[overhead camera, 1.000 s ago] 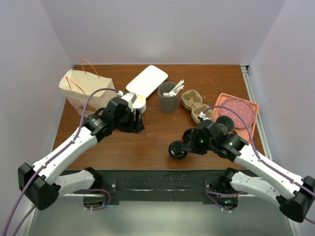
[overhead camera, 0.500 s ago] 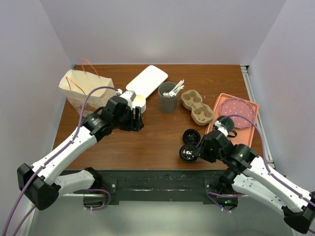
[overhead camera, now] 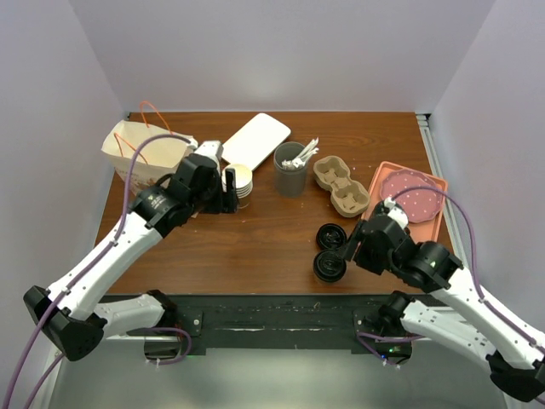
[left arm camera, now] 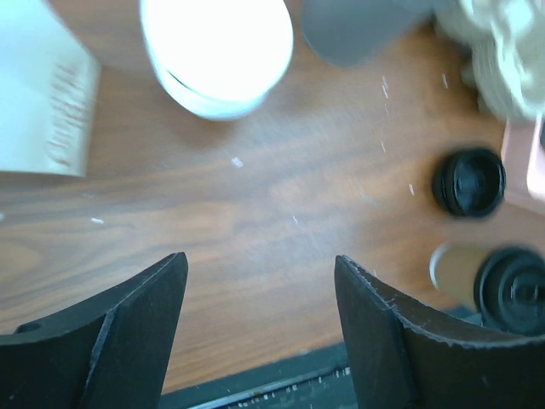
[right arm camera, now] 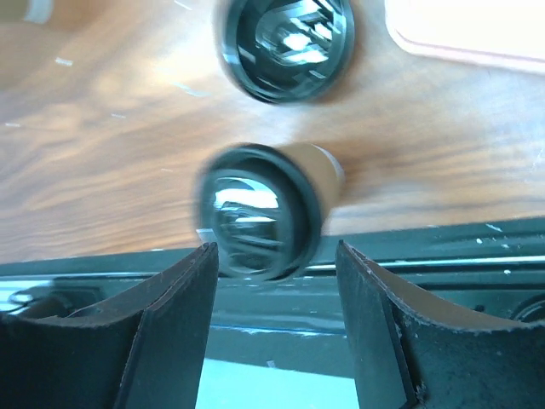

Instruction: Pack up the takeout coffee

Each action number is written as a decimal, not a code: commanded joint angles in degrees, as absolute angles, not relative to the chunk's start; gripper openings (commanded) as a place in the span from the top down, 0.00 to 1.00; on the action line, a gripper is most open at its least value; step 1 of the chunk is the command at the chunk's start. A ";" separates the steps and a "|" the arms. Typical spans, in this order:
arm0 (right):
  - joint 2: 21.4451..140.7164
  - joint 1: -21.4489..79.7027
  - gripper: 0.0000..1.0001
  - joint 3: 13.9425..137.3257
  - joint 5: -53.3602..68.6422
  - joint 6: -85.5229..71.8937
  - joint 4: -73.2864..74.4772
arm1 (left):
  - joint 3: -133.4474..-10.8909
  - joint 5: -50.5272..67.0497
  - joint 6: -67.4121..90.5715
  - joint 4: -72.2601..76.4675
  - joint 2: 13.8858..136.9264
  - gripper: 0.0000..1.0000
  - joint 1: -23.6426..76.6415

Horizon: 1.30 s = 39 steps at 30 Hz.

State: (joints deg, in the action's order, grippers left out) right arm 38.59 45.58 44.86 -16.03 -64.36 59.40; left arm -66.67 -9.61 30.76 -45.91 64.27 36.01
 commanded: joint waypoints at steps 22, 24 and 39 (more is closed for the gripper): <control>66.10 45.35 0.40 84.29 -10.02 -41.66 60.38 | -93.26 -43.34 4.04 -47.46 80.33 0.29 29.80; 66.27 45.35 0.40 84.55 -9.58 -40.61 60.64 | -91.85 -41.50 3.26 -46.76 80.86 0.30 29.27; 67.68 45.35 0.39 85.70 -7.91 -37.18 58.97 | -88.86 -36.92 2.46 -48.95 84.81 0.41 24.70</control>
